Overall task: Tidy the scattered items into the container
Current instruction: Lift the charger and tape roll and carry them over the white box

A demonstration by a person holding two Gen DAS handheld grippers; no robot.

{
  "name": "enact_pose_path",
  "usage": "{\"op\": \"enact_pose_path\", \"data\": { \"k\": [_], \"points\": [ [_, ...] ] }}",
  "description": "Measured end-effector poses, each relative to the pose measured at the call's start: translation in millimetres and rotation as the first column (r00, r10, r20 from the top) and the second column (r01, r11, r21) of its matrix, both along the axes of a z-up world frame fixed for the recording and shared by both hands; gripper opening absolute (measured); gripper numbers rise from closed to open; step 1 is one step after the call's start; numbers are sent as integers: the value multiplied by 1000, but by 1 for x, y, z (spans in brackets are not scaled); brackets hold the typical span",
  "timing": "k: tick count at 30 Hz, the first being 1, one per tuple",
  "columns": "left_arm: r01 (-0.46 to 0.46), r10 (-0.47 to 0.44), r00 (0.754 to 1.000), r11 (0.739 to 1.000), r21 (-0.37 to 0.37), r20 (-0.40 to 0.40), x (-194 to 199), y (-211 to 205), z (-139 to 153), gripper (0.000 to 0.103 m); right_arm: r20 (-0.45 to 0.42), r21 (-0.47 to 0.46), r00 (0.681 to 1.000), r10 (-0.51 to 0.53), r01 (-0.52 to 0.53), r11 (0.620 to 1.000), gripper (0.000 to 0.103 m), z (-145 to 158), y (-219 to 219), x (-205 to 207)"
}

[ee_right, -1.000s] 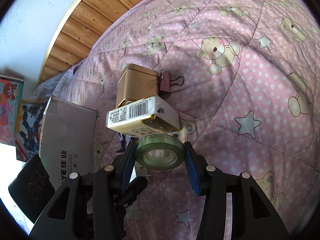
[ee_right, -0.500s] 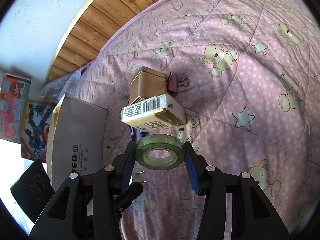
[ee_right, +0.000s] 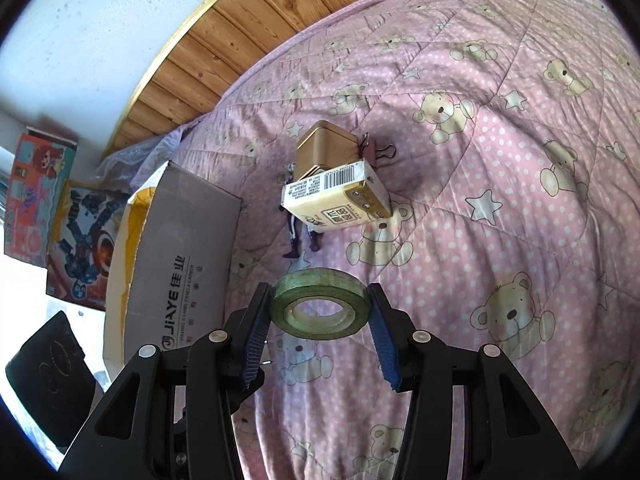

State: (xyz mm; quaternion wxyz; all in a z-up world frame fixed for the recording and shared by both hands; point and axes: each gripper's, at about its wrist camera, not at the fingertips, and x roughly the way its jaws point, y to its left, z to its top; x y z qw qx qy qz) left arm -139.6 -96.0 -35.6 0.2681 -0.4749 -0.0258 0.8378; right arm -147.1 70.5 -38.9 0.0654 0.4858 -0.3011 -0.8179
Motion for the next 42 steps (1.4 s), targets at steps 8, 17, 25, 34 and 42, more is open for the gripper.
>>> {"op": "enact_pose_path", "data": {
  "k": [8,17,25,34,42],
  "points": [
    [-15,15,1000,1000,11,-17,21,-11,15,53,-30,11,999,13,-13,1000,50,18,-9,19],
    [-30,32,998,999,30,-56,39,-22,32,53,-56,26,998,37,-35,999,50,34,-20,34],
    [-45,49,996,998,52,-80,51,-32,44,53,-77,40,995,55,-52,998,50,47,-32,45],
    [-64,73,992,994,88,-102,62,-46,57,53,-113,52,989,100,-95,994,50,68,-51,53],
    [-94,111,987,986,140,-118,72,-65,70,53,-147,75,977,156,-146,986,50,85,-77,59]
  ]
}}
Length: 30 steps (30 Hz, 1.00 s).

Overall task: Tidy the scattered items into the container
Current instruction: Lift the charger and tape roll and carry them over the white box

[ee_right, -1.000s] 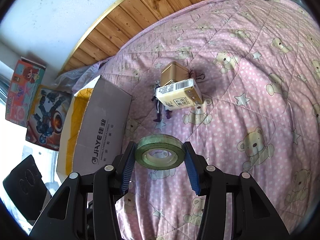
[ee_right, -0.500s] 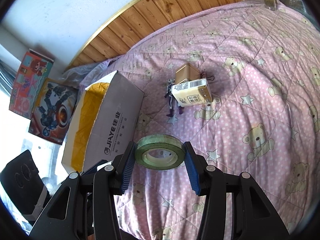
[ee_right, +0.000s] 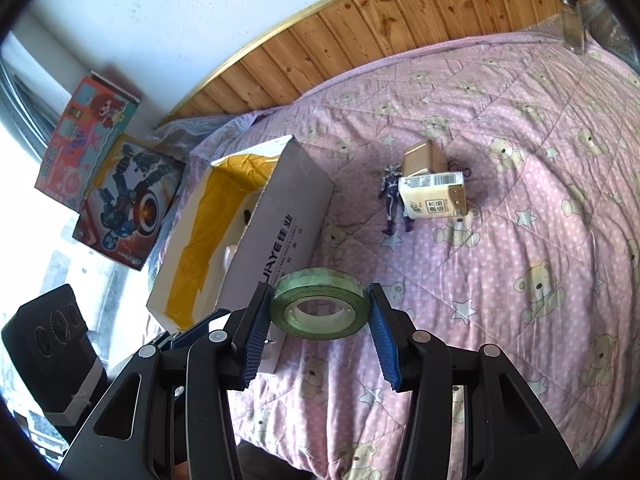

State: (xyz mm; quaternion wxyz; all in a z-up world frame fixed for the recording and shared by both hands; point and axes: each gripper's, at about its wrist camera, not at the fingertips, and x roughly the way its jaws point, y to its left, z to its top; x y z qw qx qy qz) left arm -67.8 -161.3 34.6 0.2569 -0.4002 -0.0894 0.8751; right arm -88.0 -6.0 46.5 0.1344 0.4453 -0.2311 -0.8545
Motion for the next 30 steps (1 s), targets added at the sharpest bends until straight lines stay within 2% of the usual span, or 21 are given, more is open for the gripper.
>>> {"op": "enact_pose_path", "data": {
  "k": [15,30],
  "points": [
    [-85,88,996,993,84,-23,16,-49,18,53,-53,56,992,116,-113,992,50,26,-52,5],
    [-181,187,982,973,145,-26,17,-106,22,53,-73,116,970,232,-223,968,50,42,-110,-5]
  ]
}}
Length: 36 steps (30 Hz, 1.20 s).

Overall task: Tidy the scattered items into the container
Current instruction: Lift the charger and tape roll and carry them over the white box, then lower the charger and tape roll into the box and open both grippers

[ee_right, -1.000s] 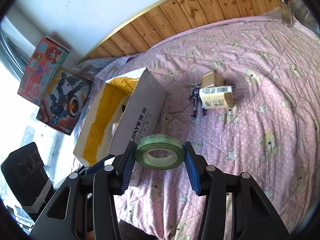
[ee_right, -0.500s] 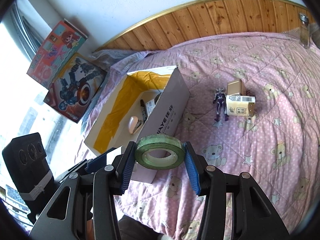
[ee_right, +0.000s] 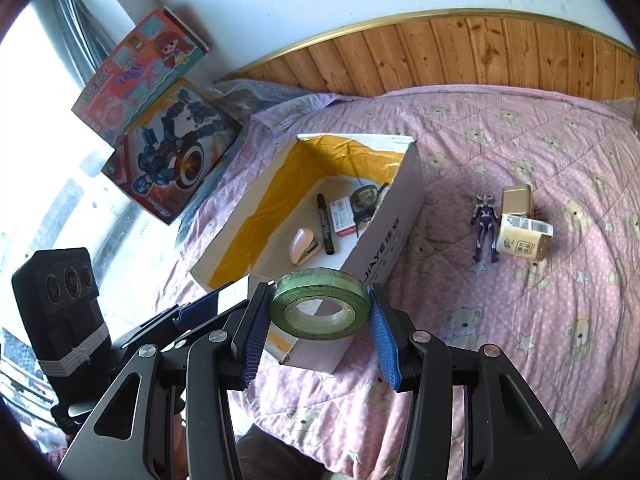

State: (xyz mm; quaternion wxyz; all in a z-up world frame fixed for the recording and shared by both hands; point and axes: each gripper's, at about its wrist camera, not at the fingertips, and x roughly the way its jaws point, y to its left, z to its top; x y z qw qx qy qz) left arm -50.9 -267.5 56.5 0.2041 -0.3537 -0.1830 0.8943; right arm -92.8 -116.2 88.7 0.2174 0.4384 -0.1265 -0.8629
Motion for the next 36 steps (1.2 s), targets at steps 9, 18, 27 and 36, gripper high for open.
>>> {"op": "enact_pose_path", "data": {
  "k": [9,18,27,36],
  "points": [
    [-64,64,998,998,29,15,-6,-34,-5,53,11,22,999,51,-51,998,50,-3,-28,-12],
    [-132,132,990,991,-14,50,-18,-59,-13,53,30,45,995,94,-96,994,50,-10,-49,-24],
    [-178,186,978,980,-90,89,-34,-76,-24,53,57,82,987,150,-154,985,50,-24,-72,-38],
    [-199,216,970,968,-151,109,-48,-88,-30,53,60,161,969,238,-245,956,50,-34,-103,-47]
  ]
}}
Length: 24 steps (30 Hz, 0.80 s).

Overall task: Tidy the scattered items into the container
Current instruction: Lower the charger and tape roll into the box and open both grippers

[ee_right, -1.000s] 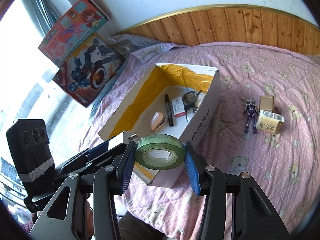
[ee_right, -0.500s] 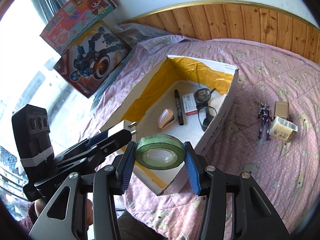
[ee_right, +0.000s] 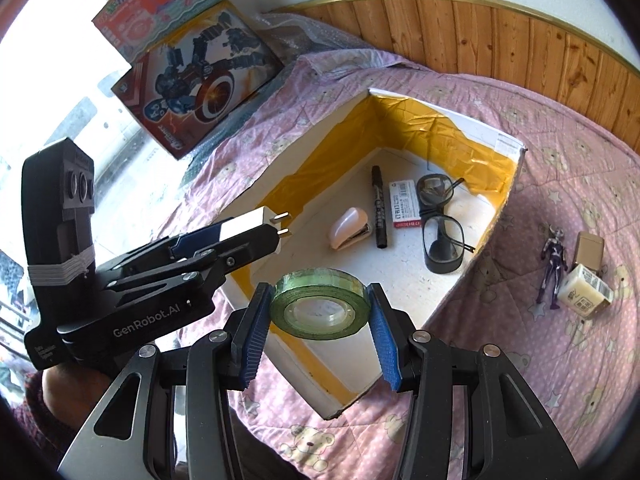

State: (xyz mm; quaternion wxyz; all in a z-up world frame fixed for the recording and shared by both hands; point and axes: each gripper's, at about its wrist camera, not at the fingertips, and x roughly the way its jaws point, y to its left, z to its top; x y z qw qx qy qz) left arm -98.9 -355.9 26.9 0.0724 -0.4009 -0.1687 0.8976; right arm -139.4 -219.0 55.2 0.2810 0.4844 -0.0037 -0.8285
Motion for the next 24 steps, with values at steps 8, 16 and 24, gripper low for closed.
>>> {"op": "enact_pose_path", "data": {
  "k": [8,16,24],
  "points": [
    [4,-2,999,999,-46,43,-9,-7,-9,53,25,50,998,63,-64,997,50,-16,-19,-5],
    [-10,15,998,997,-74,65,-15,-17,-16,53,68,78,995,80,-85,993,50,-33,-26,-16],
    [-1,12,995,994,-108,98,-26,-22,-27,53,123,99,988,89,-101,990,50,-47,-34,-29]
  ]
}}
